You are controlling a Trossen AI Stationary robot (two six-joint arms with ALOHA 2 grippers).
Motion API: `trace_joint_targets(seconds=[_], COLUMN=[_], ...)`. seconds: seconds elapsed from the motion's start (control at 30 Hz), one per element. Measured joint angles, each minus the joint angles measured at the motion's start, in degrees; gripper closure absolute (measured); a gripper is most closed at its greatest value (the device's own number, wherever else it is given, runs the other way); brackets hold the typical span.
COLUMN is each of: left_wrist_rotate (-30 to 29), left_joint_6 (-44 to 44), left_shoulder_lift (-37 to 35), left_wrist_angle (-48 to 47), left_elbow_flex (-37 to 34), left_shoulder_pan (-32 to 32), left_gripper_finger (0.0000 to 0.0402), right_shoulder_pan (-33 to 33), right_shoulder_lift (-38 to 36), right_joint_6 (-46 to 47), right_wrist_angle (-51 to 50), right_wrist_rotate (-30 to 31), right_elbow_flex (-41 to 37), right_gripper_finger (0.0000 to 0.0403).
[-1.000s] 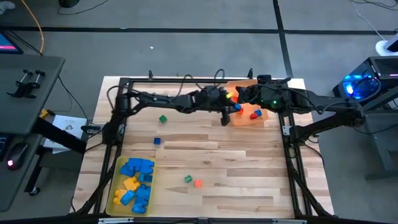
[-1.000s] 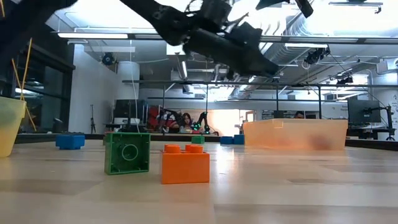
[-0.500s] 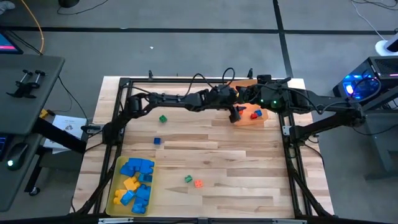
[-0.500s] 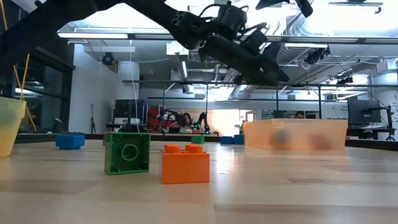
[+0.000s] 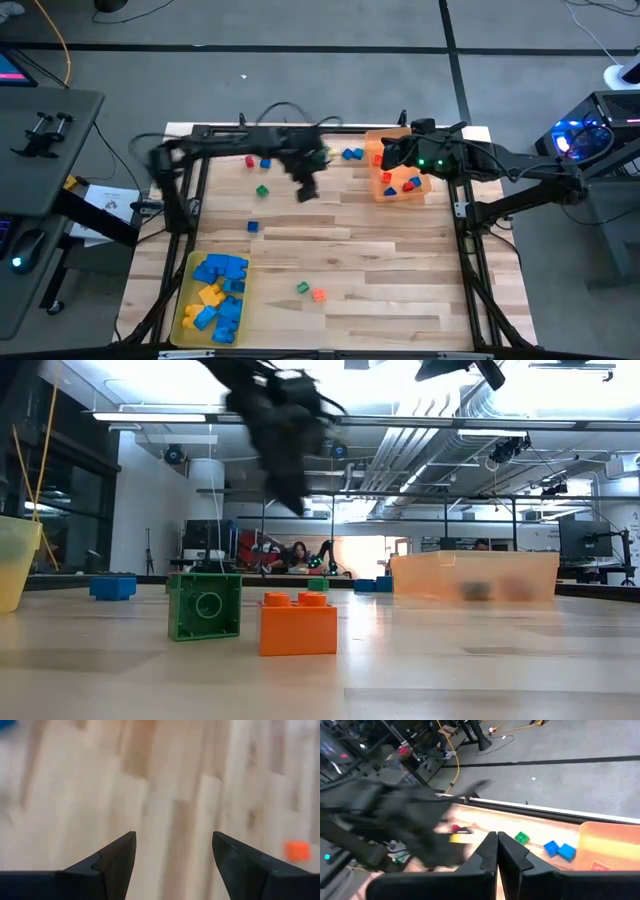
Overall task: Sort blocks by size
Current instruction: Put the small blue game piece into the orange bin
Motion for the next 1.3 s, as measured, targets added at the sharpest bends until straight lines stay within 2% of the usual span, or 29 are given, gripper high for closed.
trace_joint_targets(seconds=[0.13,0.23,0.33,0.43,0.53,0.7,0.93,1.13,1.23,1.3], left_wrist_rotate=[-1.82,-7.10,-13.83,-15.55,-15.85,-19.39,-17.93,-18.50,-19.70,-20.84], left_joint_6=[-4.61,-5.33,-1.18,0.63,-0.40,-1.46,-0.93,-0.99,-2.27,-3.65], left_shoulder_lift=[-16.65,-29.29,-39.18,-44.51,-43.89,-36.93,-27.46,-22.32,-21.34,-21.41], left_wrist_angle=[8.21,10.10,7.48,6.98,7.05,7.74,7.72,7.76,8.26,9.31], left_elbow_flex=[-20.35,-32.84,-42.16,-47.35,-49.90,-49.83,-49.79,-49.35,-49.42,-49.15], left_shoulder_pan=[-2.91,-6.63,-11.08,-14.12,-15.66,-16.44,-17.63,-18.60,-18.62,-18.63], left_gripper_finger=[0.0154,0.0154,0.0154,0.0154,0.0154,0.0154,0.0154,0.0154,0.0170,0.0204], right_shoulder_pan=[-0.40,-0.40,-0.40,-0.40,-0.40,-0.43,-0.43,-0.44,-0.44,-0.45], right_shoulder_lift=[0.00,0.01,0.00,0.02,0.02,0.06,0.08,0.09,0.10,0.10], right_joint_6=[-0.73,-0.77,-0.77,-0.77,-0.81,-0.80,-0.81,-0.81,-0.80,-0.63], right_wrist_angle=[-2.64,-4.47,-5.52,-5.50,-5.50,-5.67,-5.93,-6.59,-6.59,-6.59], right_wrist_rotate=[-0.21,-0.23,-0.23,-0.23,0.10,1.14,1.50,1.52,1.52,1.52], right_elbow_flex=[0.00,0.00,0.00,0.00,0.00,0.00,0.00,0.00,0.00,0.00], right_gripper_finger=[0.0402,0.0402,0.0402,0.0402,0.0402,0.0402,0.0402,0.0402,0.0402,0.0402])
